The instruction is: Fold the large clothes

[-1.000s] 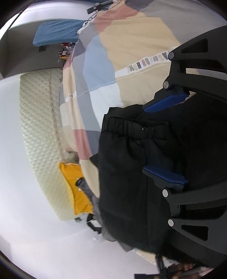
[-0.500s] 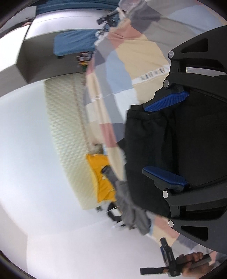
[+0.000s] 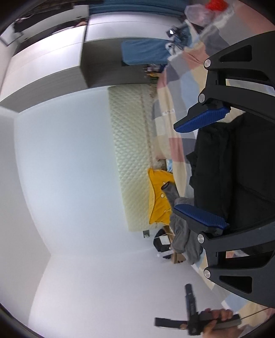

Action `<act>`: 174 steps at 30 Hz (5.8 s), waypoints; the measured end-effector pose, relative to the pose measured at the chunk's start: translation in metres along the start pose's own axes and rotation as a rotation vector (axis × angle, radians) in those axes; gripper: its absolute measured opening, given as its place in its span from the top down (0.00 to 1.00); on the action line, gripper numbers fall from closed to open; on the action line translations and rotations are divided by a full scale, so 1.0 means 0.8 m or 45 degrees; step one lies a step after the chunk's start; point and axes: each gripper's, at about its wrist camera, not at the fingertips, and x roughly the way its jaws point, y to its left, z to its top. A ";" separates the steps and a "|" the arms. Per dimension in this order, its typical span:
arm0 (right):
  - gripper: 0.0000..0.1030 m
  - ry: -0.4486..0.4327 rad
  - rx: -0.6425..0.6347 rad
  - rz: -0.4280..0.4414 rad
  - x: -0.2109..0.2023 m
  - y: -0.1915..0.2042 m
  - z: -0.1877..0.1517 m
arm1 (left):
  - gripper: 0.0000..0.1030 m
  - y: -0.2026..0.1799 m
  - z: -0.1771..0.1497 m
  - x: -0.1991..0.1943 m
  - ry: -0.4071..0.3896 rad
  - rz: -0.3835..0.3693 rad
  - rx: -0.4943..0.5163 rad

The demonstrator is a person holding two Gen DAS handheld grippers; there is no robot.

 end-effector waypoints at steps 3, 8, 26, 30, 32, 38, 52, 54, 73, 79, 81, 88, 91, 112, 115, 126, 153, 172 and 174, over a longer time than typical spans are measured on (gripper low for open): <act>0.32 0.009 -0.006 0.015 -0.027 0.010 0.010 | 0.08 0.014 0.011 -0.038 -0.004 -0.012 -0.010; 0.31 0.058 -0.030 0.027 -0.059 0.014 0.018 | 0.07 0.035 0.015 -0.087 -0.017 -0.032 -0.019; 0.29 0.545 0.120 0.064 -0.040 -0.141 -0.095 | 0.05 0.082 -0.071 -0.045 0.208 -0.089 -0.028; 0.29 0.733 0.301 0.102 0.001 -0.187 -0.190 | 0.05 0.109 -0.125 0.008 0.324 -0.184 -0.115; 0.29 0.816 0.383 0.116 0.017 -0.206 -0.232 | 0.05 0.121 -0.152 0.034 0.392 -0.225 -0.160; 0.29 0.983 0.602 0.160 0.050 -0.245 -0.322 | 0.05 0.148 -0.211 0.091 0.522 -0.355 -0.264; 0.21 1.242 0.671 0.132 0.131 -0.237 -0.423 | 0.12 0.172 -0.323 0.202 0.764 -0.507 -0.585; 0.21 1.237 0.660 0.183 0.131 -0.233 -0.415 | 0.13 0.169 -0.325 0.205 0.781 -0.533 -0.593; 0.26 1.126 0.733 0.401 0.121 -0.210 -0.410 | 0.31 0.127 -0.326 0.219 0.863 -0.854 -0.629; 0.26 0.993 0.744 0.519 0.110 -0.197 -0.388 | 0.40 0.141 -0.327 0.217 0.842 -1.076 -0.685; 0.30 1.039 0.772 0.467 0.117 -0.200 -0.401 | 0.48 0.138 -0.325 0.219 0.848 -1.072 -0.682; 0.83 1.067 0.741 0.398 0.123 -0.193 -0.394 | 0.86 0.123 -0.313 0.214 0.872 -0.958 -0.586; 0.86 0.980 0.716 0.432 0.114 -0.187 -0.349 | 0.92 0.126 -0.281 0.192 0.781 -0.988 -0.533; 0.89 0.550 0.614 0.524 0.003 -0.150 -0.072 | 0.94 0.105 -0.086 0.031 0.378 -0.856 -0.546; 0.89 0.521 0.626 0.525 -0.021 -0.147 -0.063 | 0.94 0.100 -0.079 0.010 0.356 -0.854 -0.546; 0.89 0.375 0.598 0.460 -0.120 -0.126 -0.078 | 0.94 0.101 -0.099 -0.048 0.399 -0.817 -0.545; 0.88 0.491 0.754 0.201 0.188 -0.216 -0.109 | 0.91 0.086 -0.012 0.140 0.539 -0.408 -0.460; 0.89 0.817 0.873 0.114 0.352 -0.280 -0.241 | 0.88 0.030 -0.032 0.335 0.675 -0.075 -0.310; 0.89 0.842 0.880 0.106 0.364 -0.282 -0.250 | 0.88 0.026 -0.039 0.355 0.691 -0.051 -0.315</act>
